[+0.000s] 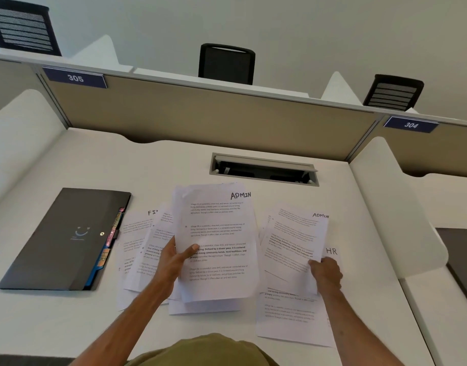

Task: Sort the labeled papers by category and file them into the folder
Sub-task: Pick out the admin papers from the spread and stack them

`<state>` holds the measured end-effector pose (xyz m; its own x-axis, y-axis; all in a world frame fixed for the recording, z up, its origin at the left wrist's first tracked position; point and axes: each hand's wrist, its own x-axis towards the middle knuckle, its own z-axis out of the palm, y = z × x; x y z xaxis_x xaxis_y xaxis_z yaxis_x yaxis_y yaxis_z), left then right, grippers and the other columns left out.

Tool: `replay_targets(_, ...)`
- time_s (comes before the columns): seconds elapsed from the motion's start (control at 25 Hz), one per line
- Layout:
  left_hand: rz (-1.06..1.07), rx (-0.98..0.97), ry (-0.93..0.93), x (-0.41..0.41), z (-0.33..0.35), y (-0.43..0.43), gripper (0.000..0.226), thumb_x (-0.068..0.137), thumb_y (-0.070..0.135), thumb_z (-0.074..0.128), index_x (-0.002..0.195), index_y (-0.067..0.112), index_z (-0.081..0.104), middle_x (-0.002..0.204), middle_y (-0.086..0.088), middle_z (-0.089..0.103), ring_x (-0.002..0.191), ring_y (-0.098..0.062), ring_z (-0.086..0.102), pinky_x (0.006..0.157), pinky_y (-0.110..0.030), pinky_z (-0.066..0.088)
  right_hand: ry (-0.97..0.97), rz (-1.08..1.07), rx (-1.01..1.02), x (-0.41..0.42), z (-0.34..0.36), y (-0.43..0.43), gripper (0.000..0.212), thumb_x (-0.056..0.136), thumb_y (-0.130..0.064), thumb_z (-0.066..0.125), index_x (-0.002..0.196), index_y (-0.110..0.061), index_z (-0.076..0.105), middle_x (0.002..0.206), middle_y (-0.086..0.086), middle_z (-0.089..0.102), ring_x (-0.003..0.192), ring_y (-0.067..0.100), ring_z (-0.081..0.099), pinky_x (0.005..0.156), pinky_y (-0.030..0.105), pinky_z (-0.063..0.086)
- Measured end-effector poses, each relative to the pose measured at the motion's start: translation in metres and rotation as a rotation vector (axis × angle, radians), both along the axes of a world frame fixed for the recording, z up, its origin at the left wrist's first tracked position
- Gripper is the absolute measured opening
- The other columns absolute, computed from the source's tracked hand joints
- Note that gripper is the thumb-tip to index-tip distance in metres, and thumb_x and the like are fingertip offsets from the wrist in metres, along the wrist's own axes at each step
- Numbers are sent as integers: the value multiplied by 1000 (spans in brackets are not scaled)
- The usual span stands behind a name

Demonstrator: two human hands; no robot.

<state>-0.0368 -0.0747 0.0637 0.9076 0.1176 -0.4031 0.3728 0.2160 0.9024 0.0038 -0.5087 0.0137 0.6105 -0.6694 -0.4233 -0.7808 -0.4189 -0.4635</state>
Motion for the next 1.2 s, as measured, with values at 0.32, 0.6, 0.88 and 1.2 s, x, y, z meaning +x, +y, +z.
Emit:
replay_targets(0.32, 34, -4, 50, -3, -9, 2, 44, 91, 13, 80, 133, 19, 68, 121, -3, 80, 106, -31, 79, 89, -56, 64, -282, -256, 68, -6, 12, -9, 26, 95, -16, 58, 117, -17, 70, 111, 10, 72, 104, 38, 66, 91, 42, 52)
replay_targets(0.6, 50, 2, 88, 0, -16, 6, 39, 96, 13, 74, 134, 20, 68, 120, -3, 80, 106, -34, 77, 88, -58, 64, -588, -483, 545, 1, 40, -14, 9, 94, -9, 72, 101, -14, 73, 99, 3, 68, 84, 18, 61, 76, 27, 50)
replay_targets(0.88, 78, 10, 140, 13, -18, -9, 38, 97, 12, 73, 133, 24, 69, 119, -2, 80, 107, -34, 76, 92, -60, 62, -559, 107, 737, 8, 57, 70, 2, 92, -11, 75, 92, -9, 75, 93, 4, 76, 88, 16, 66, 81, 32, 50)
replay_targets(1.2, 49, 37, 152, 13, -9, -13, 24, 102, 27, 68, 125, 30, 72, 114, 3, 81, 113, -28, 74, 104, -59, 56, -377, 354, 769, 6, 42, 135, 18, 95, -19, 74, 113, -16, 72, 110, 2, 80, 103, 23, 75, 96, 44, 59)
